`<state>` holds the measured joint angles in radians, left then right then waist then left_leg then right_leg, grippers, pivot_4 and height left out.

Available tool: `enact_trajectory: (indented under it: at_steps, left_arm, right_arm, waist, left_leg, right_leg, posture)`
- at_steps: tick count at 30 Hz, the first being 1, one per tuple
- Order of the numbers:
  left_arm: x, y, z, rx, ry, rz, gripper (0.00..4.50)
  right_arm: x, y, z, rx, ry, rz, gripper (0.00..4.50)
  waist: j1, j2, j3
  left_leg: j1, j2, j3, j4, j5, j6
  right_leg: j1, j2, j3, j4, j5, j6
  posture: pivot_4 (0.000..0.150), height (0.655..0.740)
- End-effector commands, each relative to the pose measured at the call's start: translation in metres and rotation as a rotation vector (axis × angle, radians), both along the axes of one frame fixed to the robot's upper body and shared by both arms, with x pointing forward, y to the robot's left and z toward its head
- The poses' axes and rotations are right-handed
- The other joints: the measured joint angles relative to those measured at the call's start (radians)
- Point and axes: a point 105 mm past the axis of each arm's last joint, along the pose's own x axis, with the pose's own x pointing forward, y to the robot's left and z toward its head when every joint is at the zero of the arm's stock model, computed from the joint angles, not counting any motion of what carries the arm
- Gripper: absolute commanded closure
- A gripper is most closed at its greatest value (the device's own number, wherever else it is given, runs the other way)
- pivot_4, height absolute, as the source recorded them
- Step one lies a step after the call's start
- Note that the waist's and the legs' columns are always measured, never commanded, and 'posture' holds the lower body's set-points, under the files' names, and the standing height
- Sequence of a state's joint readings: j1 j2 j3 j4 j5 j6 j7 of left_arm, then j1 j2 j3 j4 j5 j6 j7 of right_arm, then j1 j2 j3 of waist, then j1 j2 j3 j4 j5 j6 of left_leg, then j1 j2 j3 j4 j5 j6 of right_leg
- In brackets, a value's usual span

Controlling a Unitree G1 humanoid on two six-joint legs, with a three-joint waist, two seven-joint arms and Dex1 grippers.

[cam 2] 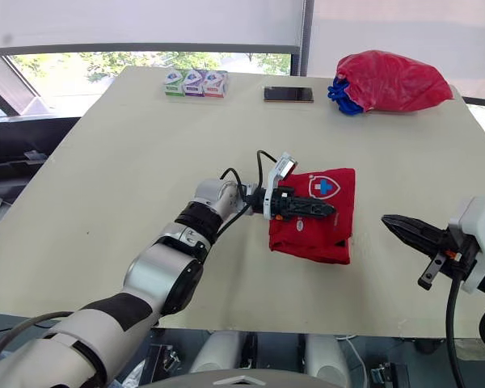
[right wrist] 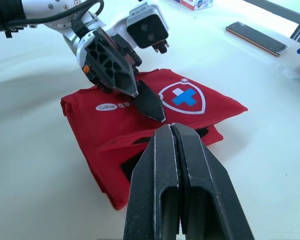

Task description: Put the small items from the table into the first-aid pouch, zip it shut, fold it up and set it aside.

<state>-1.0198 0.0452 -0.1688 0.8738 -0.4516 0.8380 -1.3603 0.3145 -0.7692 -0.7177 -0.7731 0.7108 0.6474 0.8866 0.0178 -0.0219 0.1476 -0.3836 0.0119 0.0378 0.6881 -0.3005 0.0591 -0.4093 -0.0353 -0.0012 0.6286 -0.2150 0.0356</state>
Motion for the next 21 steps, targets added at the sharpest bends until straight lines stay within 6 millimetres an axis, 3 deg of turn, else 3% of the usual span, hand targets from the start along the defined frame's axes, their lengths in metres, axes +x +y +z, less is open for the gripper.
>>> enact_trajectory:
  at_steps: [1,6,17,21]
  left_arm:
    - [-0.002,0.002,-0.01,0.039,0.025,-0.003,0.01]
    - [-0.002,0.003,-0.01,0.042,0.017,-0.003,0.01]
    - [-0.001,-0.012,0.005,-0.006,-0.326,-0.002,0.01]
    - [-0.001,-0.017,0.001,0.053,-0.513,-0.022,1.28]
  right_arm:
    - [-0.003,-0.002,0.012,-0.035,-0.057,-0.004,4.5]
    - [-0.004,-0.002,0.013,-0.025,-0.062,-0.004,4.5]
    - [-0.005,-0.003,0.009,-0.011,-0.053,-0.008,4.5]
    - [-0.008,-0.006,0.008,0.006,-0.051,-0.012,4.5]
  waist:
    - [-0.002,0.0,0.0]
    - [-0.002,0.0,0.0]
    - [0.0,0.0,0.0]
    - [-0.001,0.0,0.0]
  left_leg:
    - [0.0,0.0,0.0,0.0,0.0,0.0]
    - [0.0,0.0,0.0,0.0,0.0,0.0]
    - [0.0,-0.001,0.0,0.0,0.001,0.001]
    - [-0.001,-0.001,0.0,0.0,0.0,0.001]
  right_leg:
    - [0.0,0.0,0.0,0.0,0.0,0.0]
    - [0.0,0.0,0.001,0.0,0.001,0.0]
    - [0.0,-0.002,0.001,0.0,0.001,-0.001]
    - [0.0,-0.002,0.001,0.0,0.001,-0.001]
  posture:
    - [0.15,0.74]
    - [0.15,0.74]
    - [0.15,0.74]
    - [0.15,0.74]
